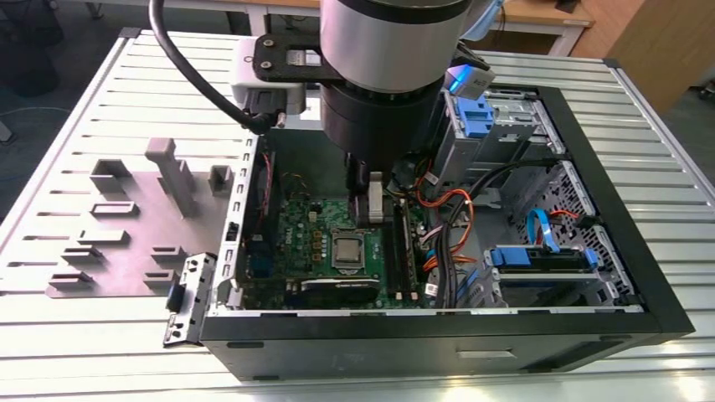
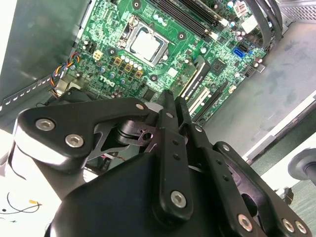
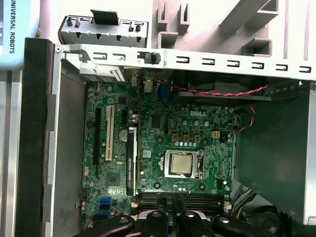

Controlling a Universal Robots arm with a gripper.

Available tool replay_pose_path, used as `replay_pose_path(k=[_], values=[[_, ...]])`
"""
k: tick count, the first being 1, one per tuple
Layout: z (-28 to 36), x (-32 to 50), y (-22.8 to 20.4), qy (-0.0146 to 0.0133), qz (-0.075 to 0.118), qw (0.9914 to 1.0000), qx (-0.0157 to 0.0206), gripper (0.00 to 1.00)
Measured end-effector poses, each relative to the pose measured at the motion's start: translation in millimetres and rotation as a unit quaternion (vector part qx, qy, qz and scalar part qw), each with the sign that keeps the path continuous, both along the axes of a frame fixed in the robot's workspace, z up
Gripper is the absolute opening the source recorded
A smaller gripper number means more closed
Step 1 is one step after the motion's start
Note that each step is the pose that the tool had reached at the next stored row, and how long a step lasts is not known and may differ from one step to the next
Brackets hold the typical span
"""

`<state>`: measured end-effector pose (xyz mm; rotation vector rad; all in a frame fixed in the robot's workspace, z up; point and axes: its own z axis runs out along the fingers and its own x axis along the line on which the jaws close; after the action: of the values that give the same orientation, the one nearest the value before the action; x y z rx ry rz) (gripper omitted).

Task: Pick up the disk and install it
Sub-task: 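Insert the second disk wire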

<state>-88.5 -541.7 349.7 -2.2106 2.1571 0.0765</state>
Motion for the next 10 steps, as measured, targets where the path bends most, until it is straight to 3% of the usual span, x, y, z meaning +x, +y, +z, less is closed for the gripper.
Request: replay_pose_path(k=[5, 10], values=[[0.1, 4.0, 0.0, 0.0004, 0.0, 1.0, -0.0001, 0.19], [-0.1, 16.4, 0.0, 0.0014, 0.0, 1.0, 0.0, 0.19]])
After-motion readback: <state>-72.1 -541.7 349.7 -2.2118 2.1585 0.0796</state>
